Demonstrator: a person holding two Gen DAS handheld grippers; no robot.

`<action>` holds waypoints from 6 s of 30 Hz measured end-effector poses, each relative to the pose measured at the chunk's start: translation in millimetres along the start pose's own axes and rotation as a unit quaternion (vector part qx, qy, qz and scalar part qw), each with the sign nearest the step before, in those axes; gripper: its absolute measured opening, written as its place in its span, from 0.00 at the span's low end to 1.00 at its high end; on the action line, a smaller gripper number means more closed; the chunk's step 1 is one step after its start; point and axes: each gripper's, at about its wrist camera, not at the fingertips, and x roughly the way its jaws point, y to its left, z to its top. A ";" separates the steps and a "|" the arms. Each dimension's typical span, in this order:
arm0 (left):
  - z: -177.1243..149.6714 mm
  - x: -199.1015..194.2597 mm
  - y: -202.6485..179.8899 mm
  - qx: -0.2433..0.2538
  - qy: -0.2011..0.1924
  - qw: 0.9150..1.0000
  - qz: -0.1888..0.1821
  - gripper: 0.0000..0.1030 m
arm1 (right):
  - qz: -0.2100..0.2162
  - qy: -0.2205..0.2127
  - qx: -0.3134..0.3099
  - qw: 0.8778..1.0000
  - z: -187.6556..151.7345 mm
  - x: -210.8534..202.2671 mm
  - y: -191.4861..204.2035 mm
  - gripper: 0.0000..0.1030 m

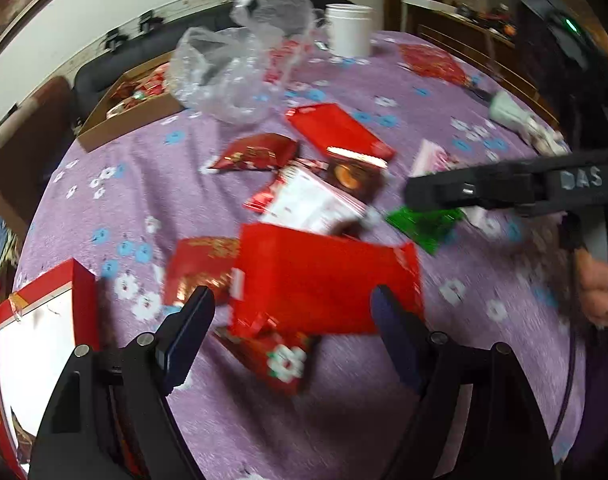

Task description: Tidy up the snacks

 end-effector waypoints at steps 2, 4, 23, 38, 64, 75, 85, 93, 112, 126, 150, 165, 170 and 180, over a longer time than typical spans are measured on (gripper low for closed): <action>-5.7 -4.3 -7.1 0.019 -0.007 1.000 -0.003 0.78 | -0.009 0.004 -0.018 1.000 -3.2 1.7 5.8 0.60; -10.3 -11.9 -9.0 0.027 -0.022 0.999 -0.010 0.78 | -0.003 0.023 -0.022 0.999 -5.9 8.8 7.2 0.47; 2.2 -36.0 -18.7 0.200 -0.083 0.972 0.090 0.79 | 0.010 0.047 0.028 0.998 -6.0 14.1 -14.7 0.18; -51.6 -13.8 54.5 -0.096 0.059 0.993 -0.022 0.79 | 0.046 0.081 -0.080 0.992 -23.8 34.2 47.9 0.18; -87.9 -41.3 48.4 -0.205 0.117 0.972 -0.010 0.80 | 0.042 0.094 -0.127 0.987 -34.8 47.8 74.5 0.19; -59.9 -12.8 49.6 -0.154 0.103 0.982 0.028 0.85 | 0.043 0.095 -0.122 0.987 -36.0 49.2 75.4 0.19; -32.6 -3.2 62.8 -0.090 0.101 0.989 0.052 0.86 | 0.041 0.094 -0.125 0.987 -36.2 49.0 76.1 0.18; -33.8 -7.4 92.9 -0.238 0.119 0.963 -0.032 0.86 | 0.039 0.093 -0.127 0.987 -36.3 49.5 76.6 0.18; 13.0 2.3 90.1 -0.241 0.120 0.961 -0.063 0.86 | 0.038 0.091 -0.128 0.987 -36.4 49.8 77.8 0.19; 13.5 19.7 79.5 -0.229 0.116 0.958 -0.128 0.34 | 0.038 0.090 -0.129 0.987 -35.3 50.7 76.5 0.19; -7.6 -40.8 97.1 -0.213 0.006 0.968 -0.132 0.18 | 0.044 0.049 -0.106 0.992 -33.3 37.3 70.8 0.17; -125.1 -158.4 209.5 -0.287 -0.090 0.953 0.030 0.19 | 0.123 0.046 -0.127 0.983 -36.0 62.4 193.0 0.17; -158.0 -151.4 228.1 -0.298 -0.071 0.949 0.070 0.19 | 0.158 0.066 -0.155 0.973 -46.3 88.7 250.8 0.17; -168.8 -130.3 229.7 -0.278 -0.051 0.954 0.096 0.19 | 0.140 0.074 -0.188 0.969 -56.6 129.6 303.1 0.17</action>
